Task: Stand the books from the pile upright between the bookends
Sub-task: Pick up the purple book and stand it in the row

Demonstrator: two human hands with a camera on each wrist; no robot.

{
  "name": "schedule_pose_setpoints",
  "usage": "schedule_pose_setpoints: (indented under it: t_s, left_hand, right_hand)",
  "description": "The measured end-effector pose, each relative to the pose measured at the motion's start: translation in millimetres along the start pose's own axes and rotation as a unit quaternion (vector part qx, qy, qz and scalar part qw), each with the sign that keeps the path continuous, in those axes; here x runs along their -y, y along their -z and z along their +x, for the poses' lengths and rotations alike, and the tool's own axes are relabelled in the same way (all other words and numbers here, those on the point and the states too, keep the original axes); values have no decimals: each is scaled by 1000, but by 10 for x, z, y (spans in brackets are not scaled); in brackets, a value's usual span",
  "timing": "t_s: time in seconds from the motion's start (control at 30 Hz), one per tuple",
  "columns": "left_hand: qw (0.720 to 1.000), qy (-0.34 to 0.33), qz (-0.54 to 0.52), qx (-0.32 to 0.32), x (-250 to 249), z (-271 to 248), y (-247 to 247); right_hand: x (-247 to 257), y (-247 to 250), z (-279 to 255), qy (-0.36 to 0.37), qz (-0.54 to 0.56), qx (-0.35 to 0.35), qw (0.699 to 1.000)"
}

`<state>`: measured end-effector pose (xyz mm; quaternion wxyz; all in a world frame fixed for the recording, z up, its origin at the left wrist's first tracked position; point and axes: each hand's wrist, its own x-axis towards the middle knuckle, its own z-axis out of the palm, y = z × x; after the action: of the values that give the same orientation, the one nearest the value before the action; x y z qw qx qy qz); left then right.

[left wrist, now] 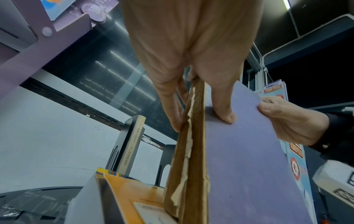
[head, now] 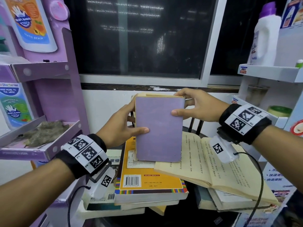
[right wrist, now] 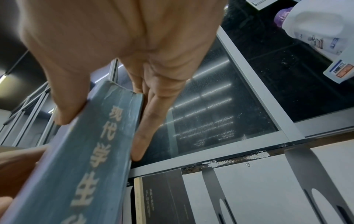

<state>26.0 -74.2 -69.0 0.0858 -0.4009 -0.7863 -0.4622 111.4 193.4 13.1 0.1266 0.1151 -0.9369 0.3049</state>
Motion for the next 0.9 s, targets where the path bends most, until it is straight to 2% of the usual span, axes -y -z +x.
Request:
schedule_pose_setpoints:
  t_s: [0.2, 0.37, 0.53, 0.7, 0.9]
  left_hand:
    - [999, -38, 11, 15, 49, 100, 51]
    - [999, -54, 8, 3, 118, 291, 142]
    - [995, -31, 93, 23, 266, 576, 307]
    - [969, -14, 242, 43, 521, 826, 363]
    - [951, 28, 303, 59, 803, 1052, 281]
  right_hand:
    - [70, -11, 4, -3, 3, -24, 1000]
    - [106, -22, 144, 10, -28, -82, 996]
    - [115, -62, 347, 1, -81, -128, 988]
    - [117, -149, 523, -26, -149, -188, 970]
    - [36, -308, 796, -57, -181, -207, 960]
